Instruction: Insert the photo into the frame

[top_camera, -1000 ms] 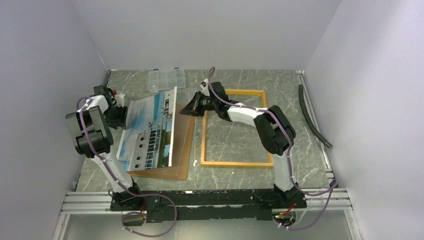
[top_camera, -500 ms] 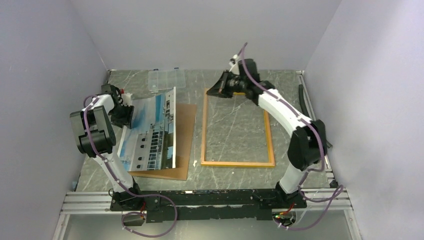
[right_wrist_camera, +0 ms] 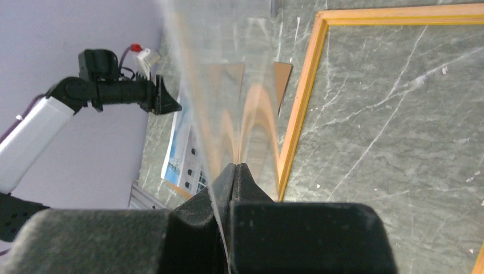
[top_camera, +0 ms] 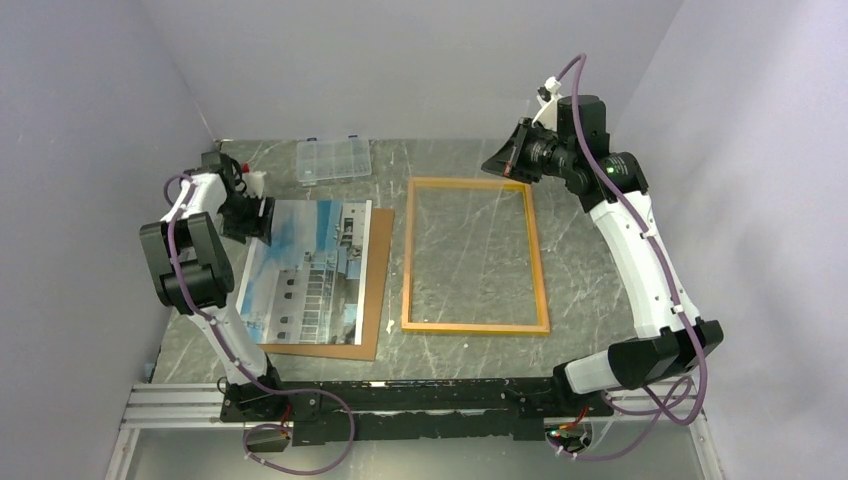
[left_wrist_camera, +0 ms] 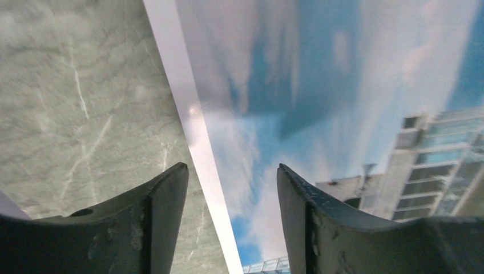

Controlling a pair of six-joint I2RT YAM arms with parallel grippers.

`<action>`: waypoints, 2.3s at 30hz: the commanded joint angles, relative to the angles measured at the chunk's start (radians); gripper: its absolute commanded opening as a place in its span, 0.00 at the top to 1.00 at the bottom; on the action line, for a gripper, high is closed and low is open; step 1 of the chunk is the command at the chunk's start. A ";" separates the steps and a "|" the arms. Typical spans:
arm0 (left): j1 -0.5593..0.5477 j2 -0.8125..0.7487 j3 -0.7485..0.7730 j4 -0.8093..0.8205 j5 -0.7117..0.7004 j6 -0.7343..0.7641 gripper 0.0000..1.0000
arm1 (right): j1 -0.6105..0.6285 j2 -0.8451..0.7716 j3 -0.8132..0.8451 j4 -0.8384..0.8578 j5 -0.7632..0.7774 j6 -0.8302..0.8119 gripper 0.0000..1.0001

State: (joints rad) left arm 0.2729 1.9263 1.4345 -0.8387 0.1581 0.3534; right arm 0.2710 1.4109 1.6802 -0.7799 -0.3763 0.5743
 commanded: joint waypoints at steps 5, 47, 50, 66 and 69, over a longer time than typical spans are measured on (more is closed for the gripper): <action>-0.167 -0.156 0.217 -0.204 0.227 -0.072 0.09 | 0.001 0.018 0.171 -0.109 -0.145 -0.066 1.00; -0.196 -0.252 0.325 -0.841 1.337 0.492 0.67 | -0.054 -0.077 -0.292 0.744 -0.769 0.297 0.96; -0.197 -0.255 0.331 -0.840 1.349 0.479 0.81 | -0.059 -0.071 -0.309 0.763 -0.773 0.310 0.89; -0.197 -0.487 0.004 -0.021 1.253 -0.365 0.97 | -0.079 -0.046 -0.453 0.742 -0.688 0.261 0.37; -0.197 -0.607 -0.172 0.410 1.179 -0.703 0.97 | -0.085 -0.034 -0.516 0.750 -0.637 0.253 0.33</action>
State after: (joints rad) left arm 0.0753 1.4696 1.4017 -1.0477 1.4002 0.1905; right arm 0.1955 1.3670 1.2190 -0.0830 -1.0756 0.8387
